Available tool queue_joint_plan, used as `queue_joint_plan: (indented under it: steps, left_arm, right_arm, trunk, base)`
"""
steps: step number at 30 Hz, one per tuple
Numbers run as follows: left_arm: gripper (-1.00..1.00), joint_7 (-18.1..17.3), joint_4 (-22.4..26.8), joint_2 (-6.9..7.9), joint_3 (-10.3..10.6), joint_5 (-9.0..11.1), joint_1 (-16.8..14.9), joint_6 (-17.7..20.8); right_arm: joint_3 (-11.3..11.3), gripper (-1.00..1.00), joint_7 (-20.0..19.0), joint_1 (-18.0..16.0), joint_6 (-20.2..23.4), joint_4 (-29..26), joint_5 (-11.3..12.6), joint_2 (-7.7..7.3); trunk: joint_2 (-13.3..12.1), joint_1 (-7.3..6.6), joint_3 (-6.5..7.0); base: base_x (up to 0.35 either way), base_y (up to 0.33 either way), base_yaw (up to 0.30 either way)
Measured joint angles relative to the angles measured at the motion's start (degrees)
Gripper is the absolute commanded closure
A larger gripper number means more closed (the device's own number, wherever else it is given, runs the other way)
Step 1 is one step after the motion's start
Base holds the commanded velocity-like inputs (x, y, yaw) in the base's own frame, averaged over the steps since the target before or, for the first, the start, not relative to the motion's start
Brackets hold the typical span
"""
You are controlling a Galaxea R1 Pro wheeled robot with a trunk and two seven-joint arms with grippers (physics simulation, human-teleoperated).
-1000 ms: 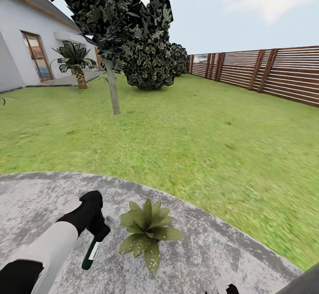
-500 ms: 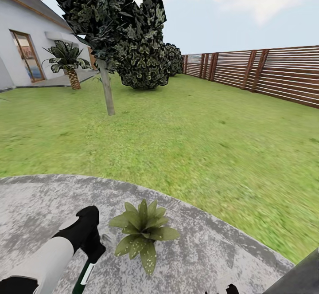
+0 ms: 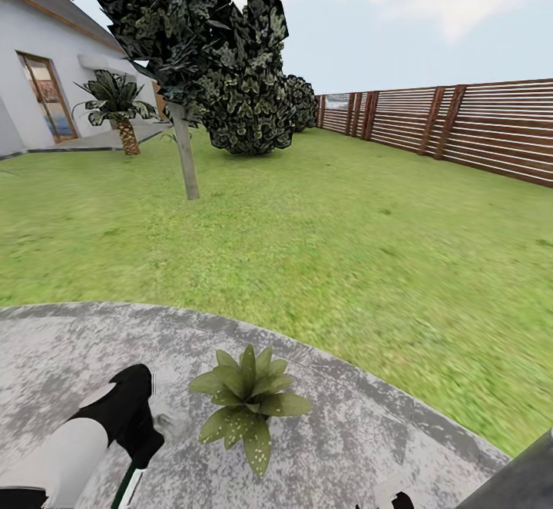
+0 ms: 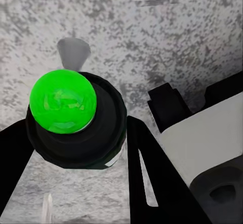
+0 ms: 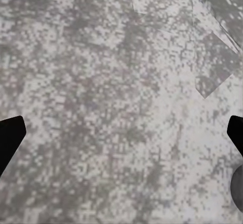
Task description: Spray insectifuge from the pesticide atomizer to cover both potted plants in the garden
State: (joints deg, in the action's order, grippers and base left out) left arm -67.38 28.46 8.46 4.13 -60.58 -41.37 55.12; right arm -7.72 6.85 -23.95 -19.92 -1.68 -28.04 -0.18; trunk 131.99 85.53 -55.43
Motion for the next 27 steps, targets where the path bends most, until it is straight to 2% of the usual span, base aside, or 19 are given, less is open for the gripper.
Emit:
queue_joint_plan:
  steps: [5,13,16,21,24,27]
  left_arm:
    - [1.00,0.08,-0.50,0.35,-0.11,-0.01,0.44,-0.13]
    - [1.00,0.16,-0.68,0.15,-0.28,0.05,1.78,-0.99]
    - [1.00,0.16,-0.14,0.31,-0.57,0.07,1.90,-1.39]
    - [1.00,0.17,1.12,-0.38,-0.49,0.14,1.93,-1.44]
    - [1.00,0.17,2.52,-1.08,-0.60,0.15,1.93,-1.43]
    - [1.00,0.19,2.19,-1.10,-0.50,0.09,2.00,-1.55]
  right_arm:
    - [0.00,-1.00,0.02,0.00,0.00,0.01,-0.01,0.00]
    - [0.00,-1.00,0.01,0.00,0.00,0.00,-0.01,0.00]
    - [0.00,-1.00,-0.02,0.00,0.01,0.01,-0.01,0.00]
    - [0.00,-1.00,0.03,0.00,0.00,0.01,-0.04,0.00]
    - [0.00,-1.00,0.02,0.00,0.00,0.01,-0.04,0.00]
    - [0.00,-1.00,0.04,0.00,0.00,0.01,-0.02,0.00]
  trunk:
    - [0.00,0.00,0.00]
    - [0.00,0.00,0.00]
    - [0.00,-0.02,0.00]
    - [0.00,-0.03,0.00]
    - [0.00,-0.01,0.00]
    - [0.00,0.00,0.00]
  base:
    - [0.000,0.000,0.000]
    - [0.003,0.000,0.000]
    - [0.170,0.000,0.000]
    - [0.286,0.000,0.000]
    - [0.051,0.000,0.000]
    - [0.008,0.000,0.000]
